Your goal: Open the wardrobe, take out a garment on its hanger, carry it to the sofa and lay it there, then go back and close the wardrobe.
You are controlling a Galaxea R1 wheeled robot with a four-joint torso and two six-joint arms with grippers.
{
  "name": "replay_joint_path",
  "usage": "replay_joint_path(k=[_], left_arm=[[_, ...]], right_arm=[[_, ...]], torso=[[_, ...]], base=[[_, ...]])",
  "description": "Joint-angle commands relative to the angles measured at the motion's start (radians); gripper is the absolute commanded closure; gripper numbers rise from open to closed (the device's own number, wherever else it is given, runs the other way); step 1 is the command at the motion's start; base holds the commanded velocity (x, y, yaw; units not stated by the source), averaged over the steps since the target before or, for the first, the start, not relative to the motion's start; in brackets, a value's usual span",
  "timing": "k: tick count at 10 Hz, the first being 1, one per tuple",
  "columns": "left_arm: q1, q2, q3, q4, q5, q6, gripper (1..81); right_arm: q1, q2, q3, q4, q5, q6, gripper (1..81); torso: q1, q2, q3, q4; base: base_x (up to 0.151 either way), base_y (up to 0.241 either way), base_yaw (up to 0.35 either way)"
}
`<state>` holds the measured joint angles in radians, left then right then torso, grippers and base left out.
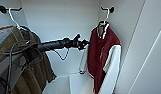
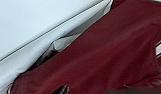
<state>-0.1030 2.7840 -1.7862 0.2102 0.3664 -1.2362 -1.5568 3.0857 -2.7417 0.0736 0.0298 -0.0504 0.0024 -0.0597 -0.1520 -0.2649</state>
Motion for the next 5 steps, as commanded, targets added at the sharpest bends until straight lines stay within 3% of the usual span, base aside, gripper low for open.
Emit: replay_joint_path(k=[1, 5], left_arm=[[-0.247, 0.003, -0.024, -0.091, -0.095, -0.029, 1.0], [-0.358, 0.022, -0.052, -0.170, -0.124, -0.031, 1.0]], right_arm=[[0.026, 0.006, 0.004, 0.011, -0.060, 0.006, 1.0], [0.030, 0.018, -0.001, 0.011, -0.062, 0.006, 1.0]], torso=[[0.000, 0.000, 0.000, 0.000], [0.000, 0.000, 0.000, 0.000]], base=[[0.000, 0.000, 0.000], [0.000, 0.000, 0.000]])
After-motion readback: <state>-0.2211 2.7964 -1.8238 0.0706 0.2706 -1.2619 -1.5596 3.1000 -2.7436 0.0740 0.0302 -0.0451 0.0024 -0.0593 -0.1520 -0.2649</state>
